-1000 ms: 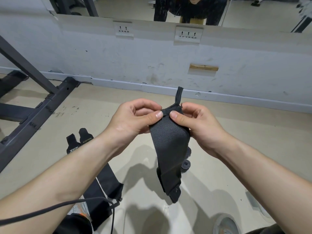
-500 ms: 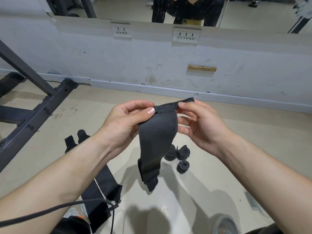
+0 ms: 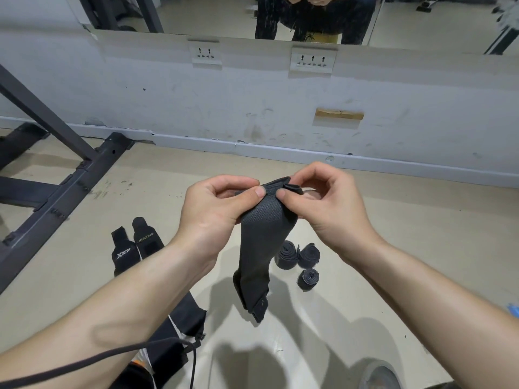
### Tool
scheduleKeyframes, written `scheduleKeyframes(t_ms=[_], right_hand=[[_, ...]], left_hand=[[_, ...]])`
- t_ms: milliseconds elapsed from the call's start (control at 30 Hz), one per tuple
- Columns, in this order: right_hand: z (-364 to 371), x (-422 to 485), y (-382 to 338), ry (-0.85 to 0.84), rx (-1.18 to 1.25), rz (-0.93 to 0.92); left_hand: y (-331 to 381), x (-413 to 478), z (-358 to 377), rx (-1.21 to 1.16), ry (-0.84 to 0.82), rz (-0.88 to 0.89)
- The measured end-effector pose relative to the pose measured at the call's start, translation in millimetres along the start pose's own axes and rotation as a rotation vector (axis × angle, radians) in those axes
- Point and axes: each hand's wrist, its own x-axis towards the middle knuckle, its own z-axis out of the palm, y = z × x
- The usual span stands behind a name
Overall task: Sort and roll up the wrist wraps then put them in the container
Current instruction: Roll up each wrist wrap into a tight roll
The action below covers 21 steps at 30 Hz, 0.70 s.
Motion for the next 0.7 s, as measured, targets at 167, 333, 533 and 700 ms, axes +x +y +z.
scheduleKeyframes(t_ms=[167,333,533,700], right_hand=[[2.2,-2.3,1.8,-0.038,-0.001,0.02],[0.7,-1.1,2.2,-0.044,-0.02,0.022],[0.7,1.5,3.8,-0.009,-0.037,0.008],[1.8,1.1,3.9,-0.03,0.044,0.102]], left_hand=[[-0.7,1.9,-0.2,0.035,0.014,0.024],[-3.9,4.7,-5.5,0.077,-0.019,0.055],[-5.7,2.7,-6.3,0.127,-0.083,0.087],[-2.8,2.1,-8.6,0.213,-0.124,0.147]])
